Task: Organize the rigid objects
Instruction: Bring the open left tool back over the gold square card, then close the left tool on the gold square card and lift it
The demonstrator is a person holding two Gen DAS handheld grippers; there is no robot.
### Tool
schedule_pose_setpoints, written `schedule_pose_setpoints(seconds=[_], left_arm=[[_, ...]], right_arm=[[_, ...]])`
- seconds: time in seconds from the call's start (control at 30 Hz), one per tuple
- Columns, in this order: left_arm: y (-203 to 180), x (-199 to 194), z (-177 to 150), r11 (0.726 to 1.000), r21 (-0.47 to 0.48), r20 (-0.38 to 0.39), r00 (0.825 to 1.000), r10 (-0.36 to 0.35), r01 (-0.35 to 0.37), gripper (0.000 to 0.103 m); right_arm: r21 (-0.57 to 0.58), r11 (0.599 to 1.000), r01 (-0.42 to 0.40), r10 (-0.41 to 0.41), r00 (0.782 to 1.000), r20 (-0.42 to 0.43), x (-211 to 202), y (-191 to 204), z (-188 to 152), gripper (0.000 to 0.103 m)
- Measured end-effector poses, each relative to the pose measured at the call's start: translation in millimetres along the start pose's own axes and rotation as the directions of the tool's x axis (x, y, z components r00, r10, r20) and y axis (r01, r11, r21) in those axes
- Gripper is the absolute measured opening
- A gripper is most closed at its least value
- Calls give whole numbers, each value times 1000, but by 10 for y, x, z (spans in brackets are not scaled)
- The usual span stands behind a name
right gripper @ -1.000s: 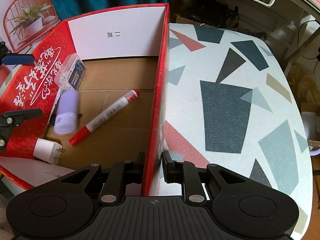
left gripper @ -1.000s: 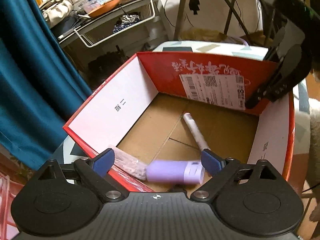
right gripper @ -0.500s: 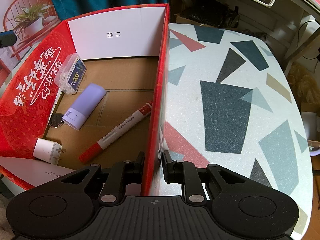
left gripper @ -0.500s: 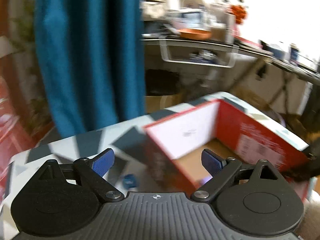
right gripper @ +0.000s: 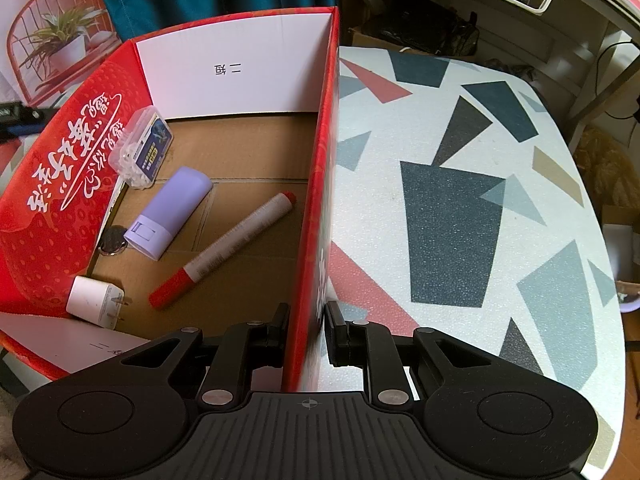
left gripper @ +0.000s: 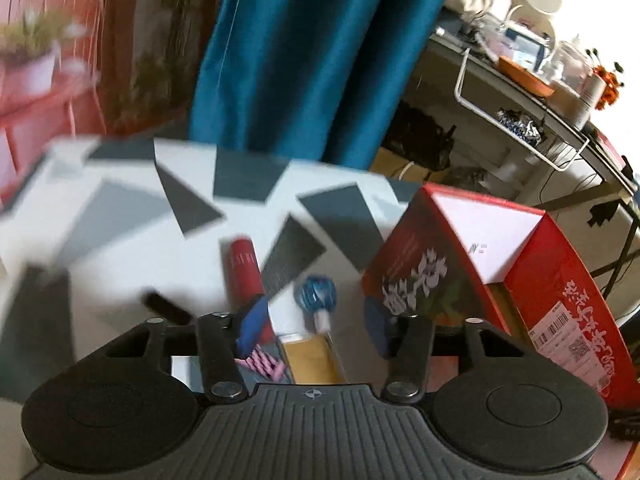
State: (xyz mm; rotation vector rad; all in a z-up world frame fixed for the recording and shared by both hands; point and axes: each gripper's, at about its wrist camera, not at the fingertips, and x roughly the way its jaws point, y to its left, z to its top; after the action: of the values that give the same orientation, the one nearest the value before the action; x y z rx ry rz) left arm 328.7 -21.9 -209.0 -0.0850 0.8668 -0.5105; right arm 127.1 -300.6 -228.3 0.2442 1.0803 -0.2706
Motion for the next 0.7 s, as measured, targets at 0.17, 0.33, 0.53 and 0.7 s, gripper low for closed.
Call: schedule_pose_setpoints(seconds=[0.17, 0.33, 0.53, 0.7], left_arm=[[-76, 279, -194, 1000, -24, -80, 997, 4, -6, 56], [-75, 432, -256, 998, -45, -100, 994, 40, -45, 64], [-25, 497, -273, 994, -58, -112, 990, 91, -98, 75], [-28, 524, -313, 990, -37, -114, 985, 130, -135, 75]], right_arm=[[-3, 1000, 1, -1, 1000, -1, -1, 2, 2, 18], [-2, 1000, 0, 0, 1000, 0, -3, 4, 2, 18], [-3, 1000, -1, 1, 1000, 1, -4, 6, 2, 18], [-2, 1000, -1, 1, 1000, 2, -4, 6, 3, 18]])
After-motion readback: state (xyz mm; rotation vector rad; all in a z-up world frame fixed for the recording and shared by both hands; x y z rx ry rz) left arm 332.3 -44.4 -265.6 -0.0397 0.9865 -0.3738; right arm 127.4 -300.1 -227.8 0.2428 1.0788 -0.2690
